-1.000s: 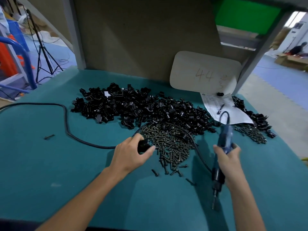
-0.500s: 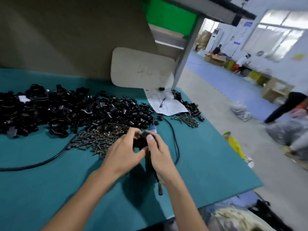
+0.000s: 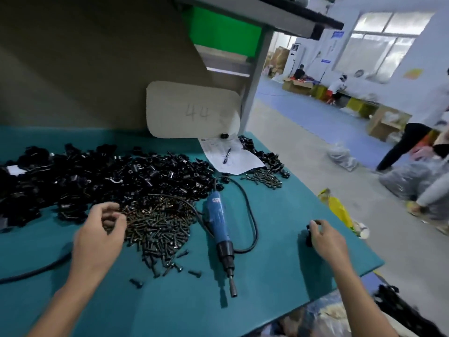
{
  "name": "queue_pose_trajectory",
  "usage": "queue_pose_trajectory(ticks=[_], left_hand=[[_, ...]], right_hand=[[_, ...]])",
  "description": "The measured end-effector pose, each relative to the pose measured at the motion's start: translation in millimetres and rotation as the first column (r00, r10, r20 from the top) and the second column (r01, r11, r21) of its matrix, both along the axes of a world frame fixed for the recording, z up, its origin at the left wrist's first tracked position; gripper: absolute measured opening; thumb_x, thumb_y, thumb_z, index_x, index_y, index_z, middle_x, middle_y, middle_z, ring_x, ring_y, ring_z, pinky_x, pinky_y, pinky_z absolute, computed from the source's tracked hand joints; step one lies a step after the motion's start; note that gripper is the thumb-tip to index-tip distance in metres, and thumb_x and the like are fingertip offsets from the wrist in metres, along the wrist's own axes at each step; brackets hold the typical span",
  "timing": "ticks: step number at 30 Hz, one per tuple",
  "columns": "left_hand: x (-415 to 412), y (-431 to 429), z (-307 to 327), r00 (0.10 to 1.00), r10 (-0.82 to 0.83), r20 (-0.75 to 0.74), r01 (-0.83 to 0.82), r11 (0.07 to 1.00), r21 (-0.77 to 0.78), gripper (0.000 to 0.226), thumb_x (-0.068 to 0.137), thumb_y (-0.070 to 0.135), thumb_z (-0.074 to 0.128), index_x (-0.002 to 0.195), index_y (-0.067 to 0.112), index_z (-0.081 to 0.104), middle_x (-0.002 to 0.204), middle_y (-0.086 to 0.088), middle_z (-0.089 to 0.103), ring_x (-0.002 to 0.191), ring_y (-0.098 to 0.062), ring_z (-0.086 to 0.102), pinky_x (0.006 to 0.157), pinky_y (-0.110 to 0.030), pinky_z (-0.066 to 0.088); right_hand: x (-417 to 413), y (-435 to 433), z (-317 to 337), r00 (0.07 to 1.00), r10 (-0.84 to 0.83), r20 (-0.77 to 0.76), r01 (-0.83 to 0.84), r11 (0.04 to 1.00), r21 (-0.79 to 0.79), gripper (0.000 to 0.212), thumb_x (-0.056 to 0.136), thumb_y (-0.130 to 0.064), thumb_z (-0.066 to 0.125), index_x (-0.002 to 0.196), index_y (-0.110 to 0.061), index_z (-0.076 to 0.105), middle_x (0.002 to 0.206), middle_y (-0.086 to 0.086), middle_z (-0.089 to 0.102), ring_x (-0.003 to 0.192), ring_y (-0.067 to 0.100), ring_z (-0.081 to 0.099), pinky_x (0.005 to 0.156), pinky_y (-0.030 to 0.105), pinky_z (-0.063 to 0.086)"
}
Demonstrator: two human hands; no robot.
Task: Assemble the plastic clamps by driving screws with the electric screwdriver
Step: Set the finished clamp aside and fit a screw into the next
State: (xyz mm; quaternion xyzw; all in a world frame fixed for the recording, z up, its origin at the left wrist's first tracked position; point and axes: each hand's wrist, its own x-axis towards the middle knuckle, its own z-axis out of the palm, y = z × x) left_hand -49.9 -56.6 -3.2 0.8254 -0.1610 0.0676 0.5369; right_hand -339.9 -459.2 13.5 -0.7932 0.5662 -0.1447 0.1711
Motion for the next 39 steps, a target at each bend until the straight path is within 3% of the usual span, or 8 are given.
queue_pose_trajectory(ticks=[6, 11, 17, 19, 23, 28, 35, 39], left_hand=[[38, 62, 12, 0.928, 0.371, -0.030, -0.369, 0.905, -0.210, 0.017, 0.094, 0.016, 0.060, 0.108, 0.025, 0.056, 0.094, 0.005, 0.064, 0.086, -0.016, 0.061, 0.079, -0.033, 0.047], [71, 83, 30, 0.556, 0.727, -0.404, -0.791, 0.314, -0.525, 0.021, 0.085, 0.018, 0.047, 0.105, 0.017, 0.050, 0.100, -0.008, 0.062, 0.090, -0.031, 0.061, 0.082, -0.039, 0.047], [103, 29, 27, 0.876, 0.477, 0.063, -0.481, 0.873, 0.074, 0.022, 0.093, 0.023, 0.060, 0.114, 0.022, 0.055, 0.116, -0.002, 0.058, 0.109, -0.029, 0.055, 0.090, -0.046, 0.048], [125, 36, 21, 0.912, 0.277, 0.302, -0.397, 0.779, 0.485, 0.038, 0.091, 0.034, 0.062, 0.128, 0.024, 0.056, 0.137, -0.004, 0.050, 0.130, -0.030, 0.042, 0.103, -0.050, 0.038], [164, 52, 27, 0.980, 0.111, 0.163, -0.198, 0.557, 0.806, 0.059, 0.092, 0.063, 0.047, 0.146, 0.040, 0.040, 0.163, -0.002, 0.019, 0.148, -0.032, 0.018, 0.110, -0.061, 0.025], [196, 58, 46, 0.996, 0.004, -0.087, 0.069, 0.569, 0.820, 0.053, 0.097, 0.067, 0.043, 0.147, 0.049, 0.040, 0.166, -0.002, -0.001, 0.149, -0.040, 0.007, 0.111, -0.066, 0.023], [176, 61, 55, 0.992, -0.025, 0.126, -0.063, 0.762, 0.644, 0.036, 0.103, 0.053, 0.043, 0.128, 0.032, 0.058, 0.155, 0.000, 0.034, 0.144, -0.028, 0.021, 0.110, -0.057, 0.020], [148, 68, 74, 0.987, -0.087, 0.134, 0.037, 0.941, 0.336, 0.018, 0.107, 0.038, 0.039, 0.102, 0.030, 0.055, 0.089, 0.004, 0.062, 0.073, 0.000, 0.057, 0.074, -0.042, 0.045]], right_hand=[[30, 7, 8, 0.996, -0.076, -0.036, 0.067, 0.975, -0.210, 0.048, 0.093, -0.029, 0.069, 0.130, 0.002, 0.064, 0.121, 0.045, 0.054, 0.123, 0.051, 0.048, 0.106, 0.051, 0.031], [123, 63, 25, 0.961, 0.265, 0.073, -0.249, 0.952, -0.178, 0.039, 0.094, -0.025, 0.070, 0.128, -0.009, 0.065, 0.117, 0.033, 0.058, 0.113, 0.046, 0.053, 0.100, 0.051, 0.041], [265, 139, 38, 0.605, 0.795, -0.038, -0.796, 0.604, -0.043, 0.045, 0.099, -0.032, 0.065, 0.142, -0.021, 0.054, 0.137, 0.017, 0.051, 0.121, 0.037, 0.054, 0.099, 0.039, 0.046], [298, 144, 36, 0.543, 0.834, -0.100, -0.837, 0.547, 0.014, 0.054, 0.102, -0.036, 0.060, 0.151, -0.026, 0.042, 0.154, 0.016, 0.037, 0.137, 0.039, 0.042, 0.111, 0.044, 0.041], [336, 145, 31, 0.520, 0.822, -0.234, -0.838, 0.544, 0.049, 0.064, 0.104, -0.044, 0.053, 0.159, -0.039, 0.022, 0.168, 0.009, 0.013, 0.150, 0.041, 0.022, 0.116, 0.059, 0.031], [357, 154, 28, 0.500, 0.841, -0.206, -0.827, 0.534, 0.174, 0.057, 0.107, -0.046, 0.042, 0.159, -0.041, 0.018, 0.170, 0.008, 0.002, 0.152, 0.046, 0.005, 0.117, 0.062, 0.027], [359, 165, 30, 0.583, 0.788, -0.196, -0.792, 0.605, 0.079, 0.038, 0.111, -0.032, 0.037, 0.148, -0.031, 0.032, 0.152, 0.010, 0.036, 0.142, 0.043, 0.024, 0.106, 0.065, 0.038], [366, 172, 37, 0.605, 0.741, -0.291, -0.737, 0.660, 0.146, 0.038, 0.110, -0.036, 0.038, 0.147, -0.041, 0.033, 0.154, 0.010, 0.030, 0.142, 0.042, 0.027, 0.110, 0.069, 0.025]])
